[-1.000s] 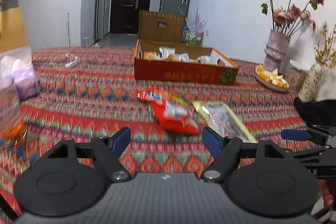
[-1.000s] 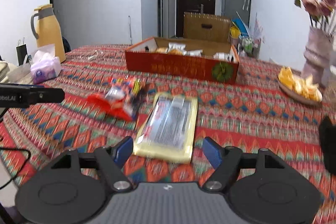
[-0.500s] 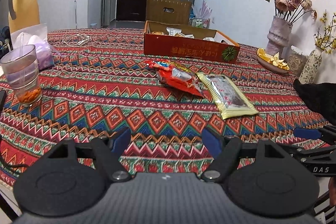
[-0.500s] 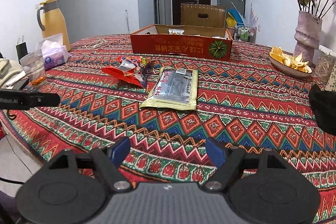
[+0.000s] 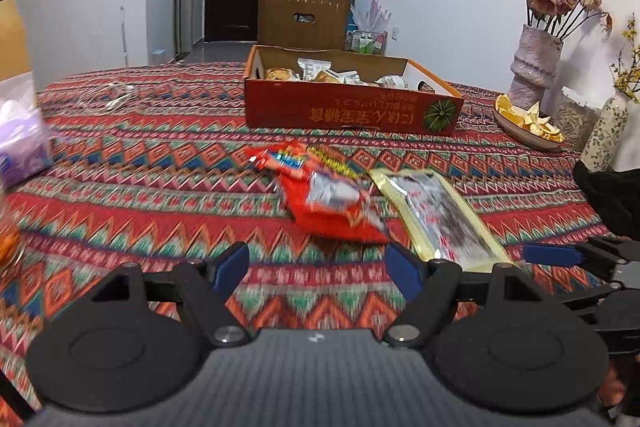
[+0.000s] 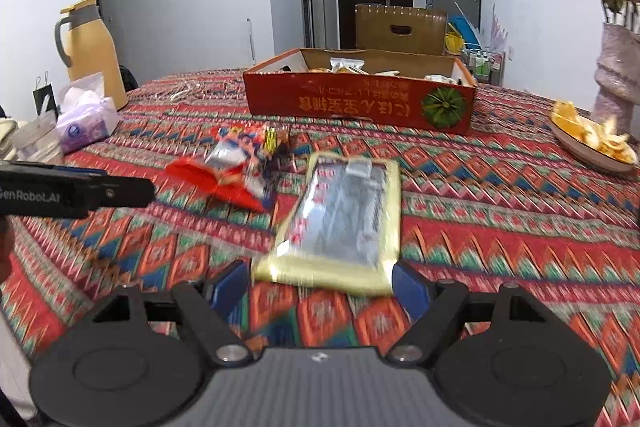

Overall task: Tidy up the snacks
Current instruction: 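Move both tools back toward the remaining red bag and bar pack, then grasp the red candy bag with the left gripper while the right grasps the yellow-edged bar pack, then lift both held packets and carry them over the cardboard box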

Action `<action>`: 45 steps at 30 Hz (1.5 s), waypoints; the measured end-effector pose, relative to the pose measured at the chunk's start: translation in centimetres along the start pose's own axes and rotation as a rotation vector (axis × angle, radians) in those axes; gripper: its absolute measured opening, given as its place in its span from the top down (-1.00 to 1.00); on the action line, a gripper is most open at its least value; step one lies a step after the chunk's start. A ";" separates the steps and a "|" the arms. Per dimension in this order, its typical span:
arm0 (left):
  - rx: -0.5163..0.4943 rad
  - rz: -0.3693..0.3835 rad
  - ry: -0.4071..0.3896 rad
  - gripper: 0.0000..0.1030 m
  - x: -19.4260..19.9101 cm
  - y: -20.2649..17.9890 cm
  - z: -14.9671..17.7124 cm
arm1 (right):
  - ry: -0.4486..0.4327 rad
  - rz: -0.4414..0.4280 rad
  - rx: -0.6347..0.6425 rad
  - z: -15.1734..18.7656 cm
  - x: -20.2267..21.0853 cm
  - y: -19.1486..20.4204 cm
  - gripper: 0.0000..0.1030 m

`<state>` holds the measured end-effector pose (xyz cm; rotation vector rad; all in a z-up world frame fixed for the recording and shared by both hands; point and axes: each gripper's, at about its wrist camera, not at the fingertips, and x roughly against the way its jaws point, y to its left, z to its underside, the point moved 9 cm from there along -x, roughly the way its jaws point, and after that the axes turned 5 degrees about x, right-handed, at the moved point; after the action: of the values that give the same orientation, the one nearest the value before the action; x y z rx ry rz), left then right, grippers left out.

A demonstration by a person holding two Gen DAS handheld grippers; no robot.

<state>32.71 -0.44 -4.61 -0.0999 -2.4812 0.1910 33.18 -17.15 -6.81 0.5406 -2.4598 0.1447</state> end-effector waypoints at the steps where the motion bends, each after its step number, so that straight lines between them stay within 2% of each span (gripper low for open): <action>1: -0.007 0.008 0.002 -0.56 -0.8 -0.2 -0.4 | 0.001 -0.002 -0.003 -0.5 -0.9 -0.1 -0.52; 2: -0.015 0.018 0.003 -0.61 -1.7 -0.4 -0.9 | 0.004 0.001 -0.003 -1.0 -1.9 -0.3 -0.52; 8: -0.010 0.048 0.056 -0.64 -7.5 -0.9 -3.2 | 0.025 0.019 0.014 -2.9 -6.6 -1.2 -0.52; 12: 0.014 0.053 0.089 -0.69 -10.9 -0.9 -4.2 | 0.029 0.082 -0.006 -3.5 -7.8 -3.7 -0.50; 16: -0.014 0.066 0.112 -0.73 -13.1 -1.5 -4.2 | 0.034 0.110 -0.067 -3.8 -8.5 -6.6 -0.53; 17: -0.009 0.066 0.108 -0.71 -13.4 -1.5 -4.2 | 0.033 0.114 -0.079 -3.9 -8.6 -7.1 -0.53; 20: -0.016 0.055 0.104 -0.34 -13.9 -1.3 -4.0 | 0.026 0.113 -0.105 -4.0 -9.1 -8.1 -0.54; 23: -0.032 0.049 0.084 -0.20 -13.7 -1.4 -4.0 | 0.026 0.129 -0.083 -4.0 -9.6 -8.0 -0.45; 26: -0.028 0.043 0.080 -0.12 -13.1 -1.3 -3.9 | 0.015 0.123 -0.067 -4.1 -9.4 -7.5 -0.12; 28: -0.017 0.040 0.080 -0.11 -12.4 -1.3 -3.7 | 0.017 0.129 -0.048 -4.1 -9.2 -7.3 0.03; 30: 0.001 0.051 0.082 -0.11 -11.4 -1.4 -3.5 | 0.015 0.126 -0.036 -4.2 -8.8 -7.0 0.27; 37: 0.021 0.081 0.047 -0.11 -5.8 -2.1 -1.8 | 0.021 0.087 -0.029 -2.7 -5.9 -5.5 0.37; 45: 0.018 0.080 0.023 -0.11 0.0 -2.6 1.0 | -0.018 0.091 -0.055 0.5 0.3 -3.3 0.37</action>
<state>32.08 -3.16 -4.97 -0.1931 -2.4543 0.2441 34.09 -20.40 -7.09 0.4089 -2.4986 0.1095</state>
